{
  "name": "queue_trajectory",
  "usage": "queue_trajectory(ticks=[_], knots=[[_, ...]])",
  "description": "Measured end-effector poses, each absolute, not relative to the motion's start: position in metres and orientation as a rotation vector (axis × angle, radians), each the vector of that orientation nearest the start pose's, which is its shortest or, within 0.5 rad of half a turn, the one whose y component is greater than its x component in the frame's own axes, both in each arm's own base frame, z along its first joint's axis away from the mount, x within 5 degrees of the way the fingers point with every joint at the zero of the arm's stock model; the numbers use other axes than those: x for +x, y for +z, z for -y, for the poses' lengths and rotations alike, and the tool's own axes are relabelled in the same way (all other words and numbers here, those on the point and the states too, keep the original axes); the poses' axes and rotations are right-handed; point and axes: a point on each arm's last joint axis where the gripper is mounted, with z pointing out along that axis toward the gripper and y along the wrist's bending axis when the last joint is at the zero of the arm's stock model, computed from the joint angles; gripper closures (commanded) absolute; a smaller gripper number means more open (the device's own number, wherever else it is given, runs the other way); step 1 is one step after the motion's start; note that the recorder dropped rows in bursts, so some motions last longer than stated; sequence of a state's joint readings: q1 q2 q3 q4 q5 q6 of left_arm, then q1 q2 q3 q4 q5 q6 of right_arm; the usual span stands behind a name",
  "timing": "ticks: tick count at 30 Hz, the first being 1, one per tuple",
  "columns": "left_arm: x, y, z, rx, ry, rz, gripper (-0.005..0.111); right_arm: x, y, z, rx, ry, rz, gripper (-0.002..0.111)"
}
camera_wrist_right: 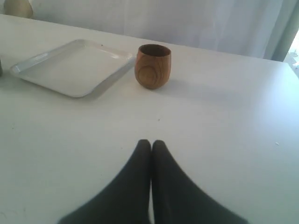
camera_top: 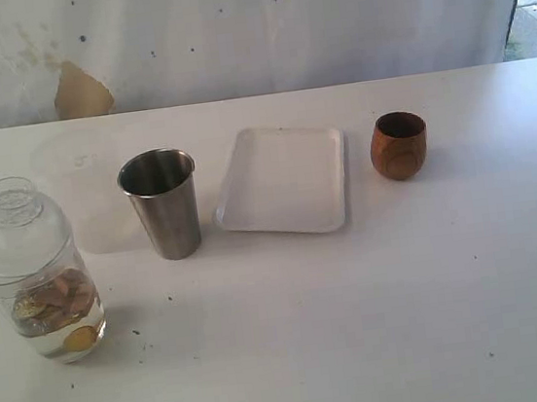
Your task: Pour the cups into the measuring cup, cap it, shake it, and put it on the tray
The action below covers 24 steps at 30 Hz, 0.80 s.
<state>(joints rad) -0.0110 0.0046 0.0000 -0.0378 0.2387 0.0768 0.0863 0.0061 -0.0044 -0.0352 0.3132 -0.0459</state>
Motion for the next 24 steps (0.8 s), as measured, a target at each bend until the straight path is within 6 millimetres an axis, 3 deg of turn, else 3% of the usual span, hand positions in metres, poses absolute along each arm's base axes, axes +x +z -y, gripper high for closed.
queue_trajectory(ticks=[24], knots=[[0.0557, 0.1913, 0.0014, 0.051, 0.014, -1.726, 0.107, 0.0538, 0.1841, -0.0036, -0.078, 0.045, -1.819, 0.108]])
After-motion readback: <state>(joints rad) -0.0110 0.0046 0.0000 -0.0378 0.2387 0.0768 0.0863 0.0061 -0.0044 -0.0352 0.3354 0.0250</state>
